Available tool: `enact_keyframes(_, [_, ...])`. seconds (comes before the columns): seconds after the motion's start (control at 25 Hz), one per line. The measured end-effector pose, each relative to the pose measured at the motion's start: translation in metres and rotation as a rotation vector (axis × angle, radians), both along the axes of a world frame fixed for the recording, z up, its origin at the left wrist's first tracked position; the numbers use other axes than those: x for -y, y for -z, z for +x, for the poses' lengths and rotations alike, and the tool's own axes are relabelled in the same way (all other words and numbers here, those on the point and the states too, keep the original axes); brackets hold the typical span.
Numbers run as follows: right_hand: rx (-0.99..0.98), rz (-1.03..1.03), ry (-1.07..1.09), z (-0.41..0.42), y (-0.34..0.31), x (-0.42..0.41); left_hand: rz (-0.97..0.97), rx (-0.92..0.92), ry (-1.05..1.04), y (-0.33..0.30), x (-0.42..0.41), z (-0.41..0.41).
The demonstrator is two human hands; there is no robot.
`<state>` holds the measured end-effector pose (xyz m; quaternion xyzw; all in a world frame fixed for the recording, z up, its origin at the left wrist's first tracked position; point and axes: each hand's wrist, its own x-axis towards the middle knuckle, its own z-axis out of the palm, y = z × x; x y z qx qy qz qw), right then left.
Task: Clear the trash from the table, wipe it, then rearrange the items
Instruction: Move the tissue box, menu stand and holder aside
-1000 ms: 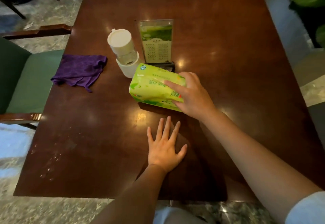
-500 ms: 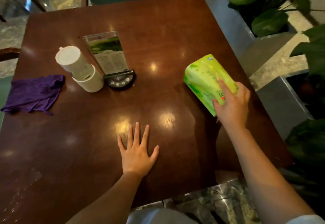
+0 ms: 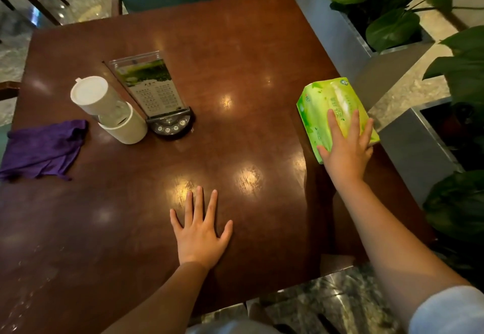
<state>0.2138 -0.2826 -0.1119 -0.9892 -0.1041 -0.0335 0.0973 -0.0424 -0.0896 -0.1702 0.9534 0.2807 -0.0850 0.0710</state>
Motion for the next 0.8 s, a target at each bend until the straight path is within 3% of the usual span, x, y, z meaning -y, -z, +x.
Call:
enact_keyframes(0.2, [-0.065,-0.020,0.007,0.020,-0.010,-0.003,-0.010,0.000,0.004,0.000,-0.001,0.000])
enact_keyframes(0.36, [0.131,0.047,-0.027,0.000,-0.019,-0.024,-0.019,0.019,-0.002,-0.001,-0.001,0.000])
enact_keyframes(0.64, [0.116,0.265,-0.593,-0.028,-0.056,-0.161,-0.018,0.066,0.010,0.002,-0.003,0.000])
enact_keyframes(0.8, [0.182,0.301,-0.798,-0.024,-0.091,-0.239,-0.023,0.078,0.014,0.002,-0.002,0.000])
